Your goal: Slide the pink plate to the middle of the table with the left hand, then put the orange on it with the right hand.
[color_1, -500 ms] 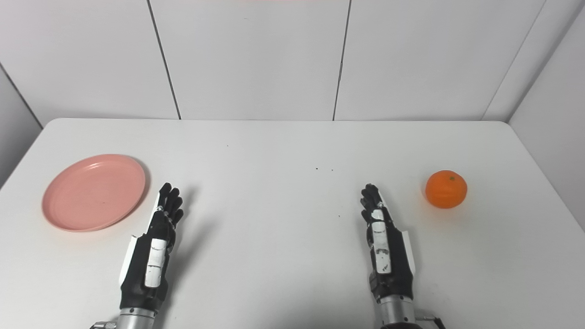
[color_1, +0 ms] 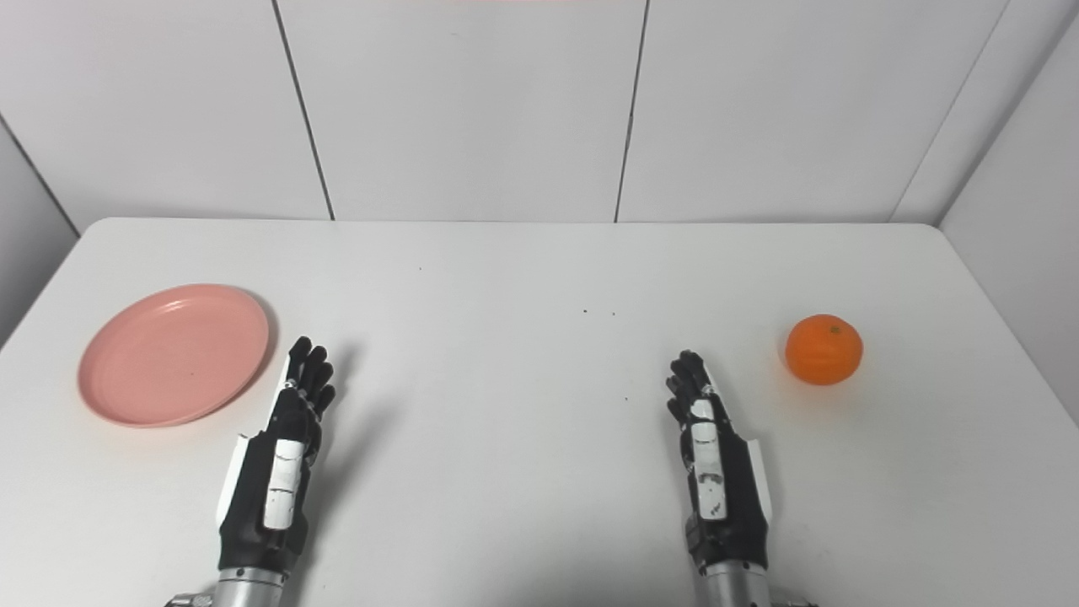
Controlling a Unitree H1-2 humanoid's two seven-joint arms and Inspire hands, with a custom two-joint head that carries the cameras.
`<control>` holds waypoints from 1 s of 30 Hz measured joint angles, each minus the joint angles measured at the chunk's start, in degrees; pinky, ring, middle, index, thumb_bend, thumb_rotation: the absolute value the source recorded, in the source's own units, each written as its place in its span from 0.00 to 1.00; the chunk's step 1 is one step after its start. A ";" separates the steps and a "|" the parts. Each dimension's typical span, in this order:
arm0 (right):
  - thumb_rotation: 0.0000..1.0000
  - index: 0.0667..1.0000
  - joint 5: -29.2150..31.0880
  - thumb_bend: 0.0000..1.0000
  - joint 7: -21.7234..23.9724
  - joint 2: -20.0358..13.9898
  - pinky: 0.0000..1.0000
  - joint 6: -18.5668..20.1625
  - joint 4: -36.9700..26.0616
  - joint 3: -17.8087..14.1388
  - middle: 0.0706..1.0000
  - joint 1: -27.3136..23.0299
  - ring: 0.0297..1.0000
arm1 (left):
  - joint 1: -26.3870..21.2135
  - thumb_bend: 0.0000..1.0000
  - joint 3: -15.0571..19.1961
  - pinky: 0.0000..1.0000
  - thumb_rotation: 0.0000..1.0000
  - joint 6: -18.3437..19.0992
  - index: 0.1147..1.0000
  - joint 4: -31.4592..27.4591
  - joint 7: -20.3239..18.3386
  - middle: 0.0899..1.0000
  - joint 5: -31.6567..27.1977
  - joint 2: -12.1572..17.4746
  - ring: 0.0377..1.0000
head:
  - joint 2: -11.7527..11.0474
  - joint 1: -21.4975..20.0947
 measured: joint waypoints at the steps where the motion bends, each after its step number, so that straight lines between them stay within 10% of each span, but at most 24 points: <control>1: 0.94 0.91 -0.12 0.82 0.00 0.00 0.97 0.00 0.00 0.01 0.92 0.00 0.94 | 0.00 0.78 0.00 1.00 0.96 0.00 1.00 0.00 0.00 1.00 -0.06 0.00 1.00 | 0.00 0.00; 30: 0.94 0.91 -0.69 0.83 0.00 0.04 0.96 0.00 -0.03 0.36 0.92 -0.01 0.94 | 0.00 0.79 0.21 1.00 0.96 0.00 1.00 0.00 -0.48 1.00 -2.30 0.04 1.00 | 0.26 0.17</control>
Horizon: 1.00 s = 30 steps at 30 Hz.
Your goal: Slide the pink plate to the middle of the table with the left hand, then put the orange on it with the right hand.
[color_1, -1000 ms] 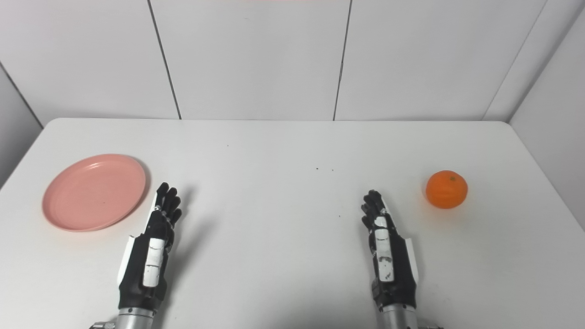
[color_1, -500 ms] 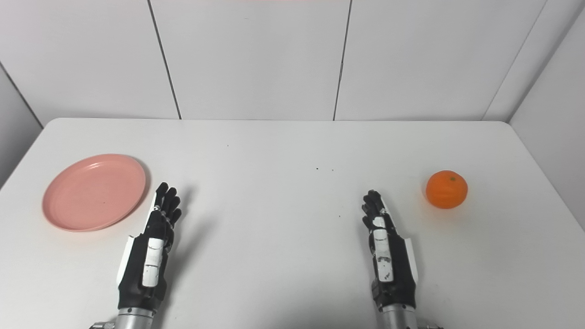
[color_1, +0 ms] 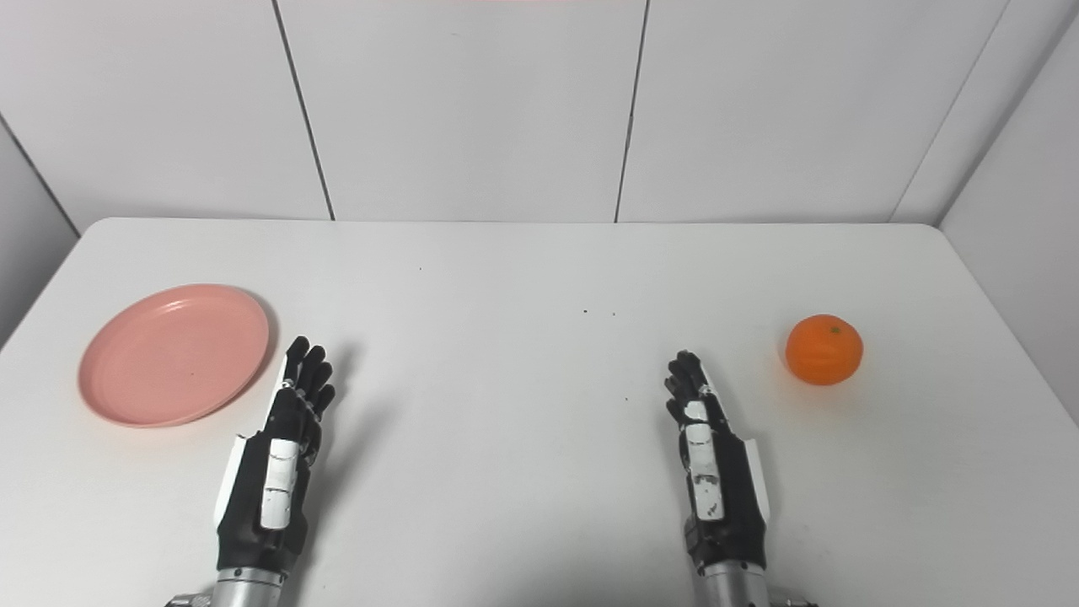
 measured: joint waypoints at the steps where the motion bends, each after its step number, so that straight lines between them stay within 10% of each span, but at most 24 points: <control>1: 0.94 0.91 0.01 0.82 0.00 0.00 0.96 0.00 -0.03 0.00 0.92 0.00 0.94 | 0.00 0.79 0.00 1.00 0.96 0.00 1.00 0.00 0.00 1.00 -0.04 0.00 1.00 | 0.00 0.00; 18: 0.93 0.89 0.70 0.83 0.01 -0.12 0.95 0.00 -0.06 -0.17 0.91 0.03 0.92 | 0.00 0.83 -0.24 1.00 0.96 1.53 1.00 -0.10 0.14 1.00 1.25 -0.04 1.00 | -0.26 1.76; 30: 0.94 0.90 5.16 0.82 2.30 -1.09 0.98 -0.01 0.20 -0.85 0.93 -0.04 0.94 | 0.00 0.78 -1.43 0.98 0.96 1.70 0.99 0.38 1.90 0.99 5.27 -0.28 0.98 | -3.25 10.28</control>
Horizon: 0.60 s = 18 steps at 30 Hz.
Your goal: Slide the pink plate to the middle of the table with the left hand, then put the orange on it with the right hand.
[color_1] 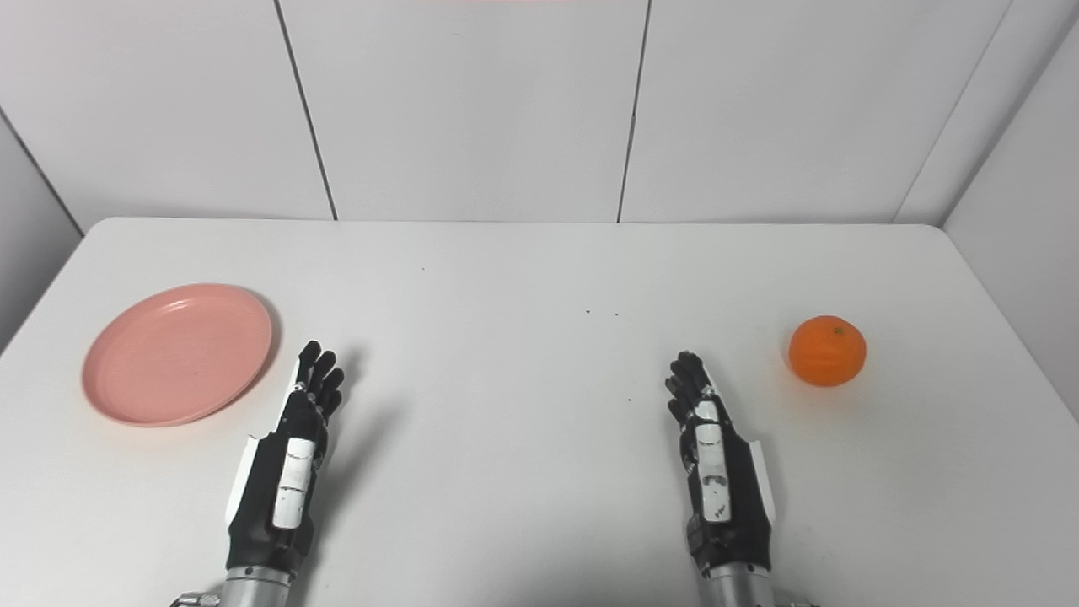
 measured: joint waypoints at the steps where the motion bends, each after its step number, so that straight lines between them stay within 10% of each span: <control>1: 0.94 0.91 0.32 0.82 0.14 -0.20 0.99 0.00 0.05 -0.24 0.93 -0.02 0.94 | 0.00 0.76 -0.19 0.97 0.96 -0.29 0.98 0.09 0.34 0.98 0.59 -0.07 0.97 | -0.52 1.48; 18: 0.99 0.94 5.67 0.78 5.51 -4.70 1.00 -0.27 2.30 -3.17 0.96 -0.98 0.98 | -0.37 0.74 -4.26 0.92 0.97 -5.44 0.96 2.22 4.80 0.97 7.16 -1.08 0.95 | -6.24 11.34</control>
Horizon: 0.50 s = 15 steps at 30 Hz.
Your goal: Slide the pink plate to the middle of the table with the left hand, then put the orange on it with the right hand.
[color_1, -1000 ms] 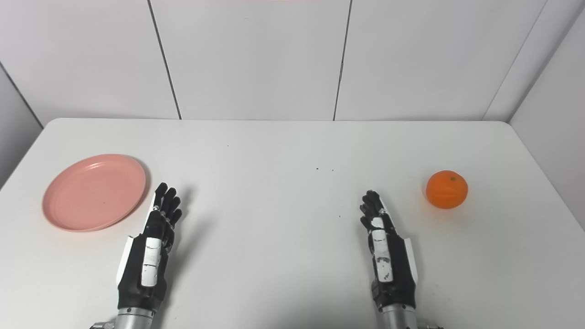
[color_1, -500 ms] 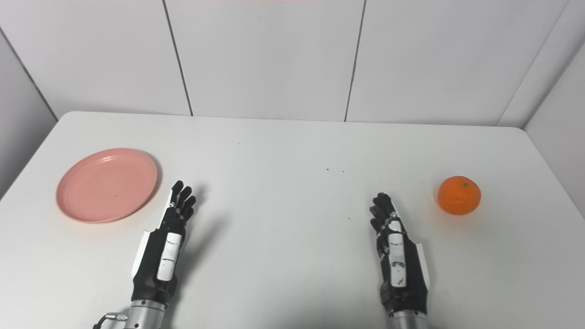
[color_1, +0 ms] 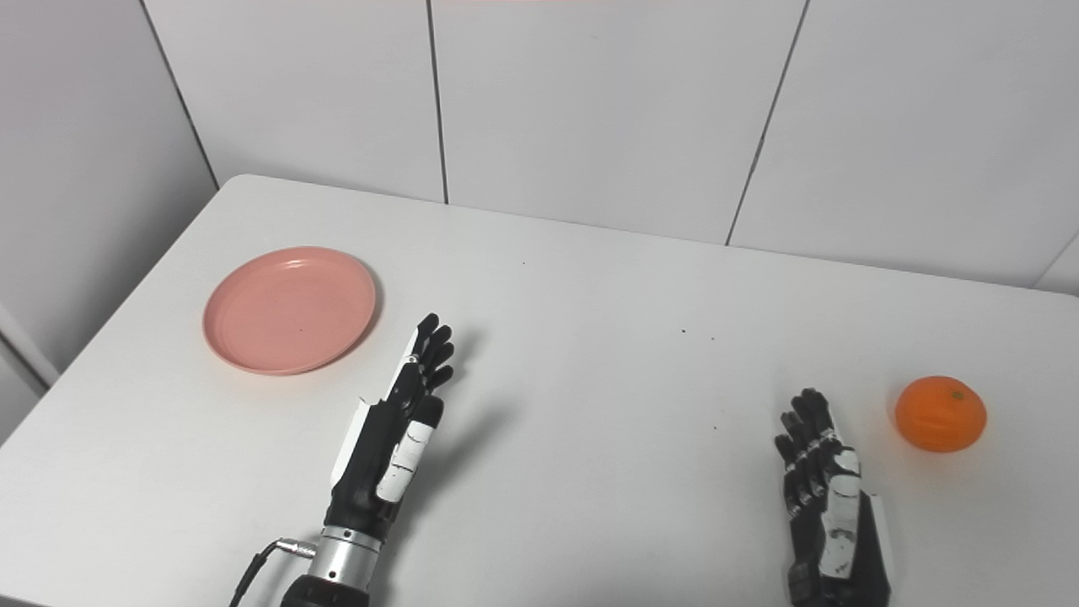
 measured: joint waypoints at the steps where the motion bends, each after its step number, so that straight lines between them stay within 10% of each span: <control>1: 1.00 0.94 0.13 0.79 0.29 -0.10 1.00 -0.21 0.10 -0.16 0.96 -0.03 0.98 | -0.04 0.74 -0.16 0.92 0.97 -0.23 0.95 0.07 0.21 0.97 0.03 -0.02 0.95 | -0.44 0.26; 15: 1.00 0.95 -0.01 0.81 1.06 -0.51 1.00 -2.79 1.14 -0.69 0.97 -0.52 0.99 | -0.21 0.79 -1.49 0.92 0.93 -3.03 0.95 0.85 2.08 0.96 0.14 -0.12 0.94 | -2.55 0.53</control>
